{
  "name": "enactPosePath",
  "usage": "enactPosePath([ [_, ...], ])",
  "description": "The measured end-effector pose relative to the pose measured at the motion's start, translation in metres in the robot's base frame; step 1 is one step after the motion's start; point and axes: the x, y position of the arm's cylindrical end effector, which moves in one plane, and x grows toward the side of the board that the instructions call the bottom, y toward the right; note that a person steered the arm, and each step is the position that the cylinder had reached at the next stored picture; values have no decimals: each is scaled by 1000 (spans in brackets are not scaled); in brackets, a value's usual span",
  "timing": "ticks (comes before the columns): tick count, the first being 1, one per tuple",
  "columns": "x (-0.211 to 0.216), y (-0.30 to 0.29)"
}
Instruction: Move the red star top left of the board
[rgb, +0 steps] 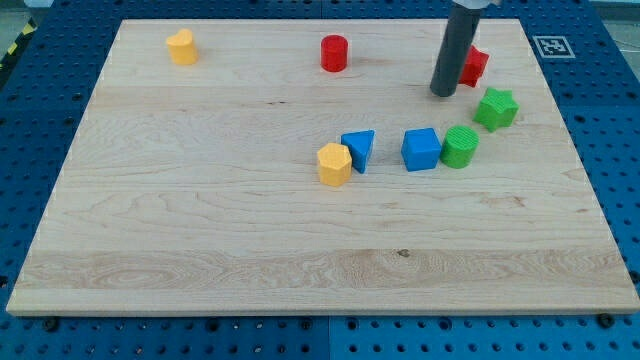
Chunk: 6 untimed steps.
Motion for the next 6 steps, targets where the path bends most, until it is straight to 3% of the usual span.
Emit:
enactPosePath([
  [2,-51,54],
  [5,-18,53],
  [6,-30,78],
])
